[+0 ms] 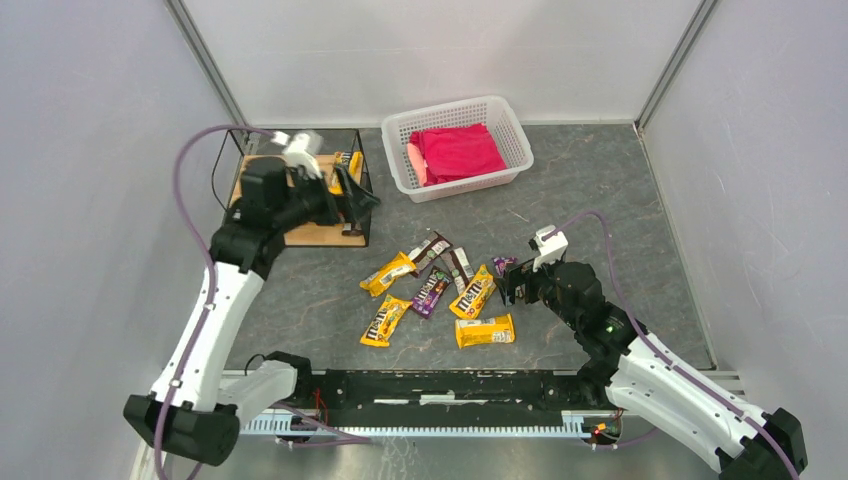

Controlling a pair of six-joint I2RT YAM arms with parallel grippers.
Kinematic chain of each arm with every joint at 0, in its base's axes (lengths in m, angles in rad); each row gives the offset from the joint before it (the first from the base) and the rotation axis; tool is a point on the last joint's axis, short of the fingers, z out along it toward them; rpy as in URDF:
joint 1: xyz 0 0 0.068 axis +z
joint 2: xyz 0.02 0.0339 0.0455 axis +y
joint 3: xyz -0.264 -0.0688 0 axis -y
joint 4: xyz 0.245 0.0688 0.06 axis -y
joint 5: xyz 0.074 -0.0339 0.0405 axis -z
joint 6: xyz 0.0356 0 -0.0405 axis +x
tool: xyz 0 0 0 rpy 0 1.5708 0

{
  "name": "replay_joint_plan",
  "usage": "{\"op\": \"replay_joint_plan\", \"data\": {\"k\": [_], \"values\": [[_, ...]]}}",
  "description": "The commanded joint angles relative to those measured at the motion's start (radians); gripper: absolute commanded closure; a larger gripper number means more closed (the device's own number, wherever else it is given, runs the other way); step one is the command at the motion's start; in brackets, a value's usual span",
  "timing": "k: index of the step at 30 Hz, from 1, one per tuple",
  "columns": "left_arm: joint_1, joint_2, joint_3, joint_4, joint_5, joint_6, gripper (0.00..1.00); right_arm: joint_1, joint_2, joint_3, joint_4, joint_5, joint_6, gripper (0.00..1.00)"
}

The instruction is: Place and organize the candy bags onto the shelf

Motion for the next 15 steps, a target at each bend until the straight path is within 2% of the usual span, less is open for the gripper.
{"op": "replay_joint_plan", "data": {"k": [1, 5, 10, 15], "values": [[-0.259, -0.043, -0.074, 0.093, -0.033, -0.019, 0.0, -0.002, -0.007, 0.044, 0.006, -0.005, 0.011, 0.02], [-0.526, 0.009, -0.111, 0.125, -0.173, -0.021, 0.0, -0.002, -0.021, 0.061, -0.02, 0.007, 0.008, 0.02], [-0.734, 0.089, -0.202, 0.226, -0.218, -0.013, 0.0, -0.002, -0.092, 0.062, -0.06, 0.061, -0.002, 0.02], [-0.924, 0.229, -0.193, 0.268, -0.292, 0.038, 0.0, -0.002, -0.193, 0.053, -0.083, 0.122, -0.014, 0.02]]}}
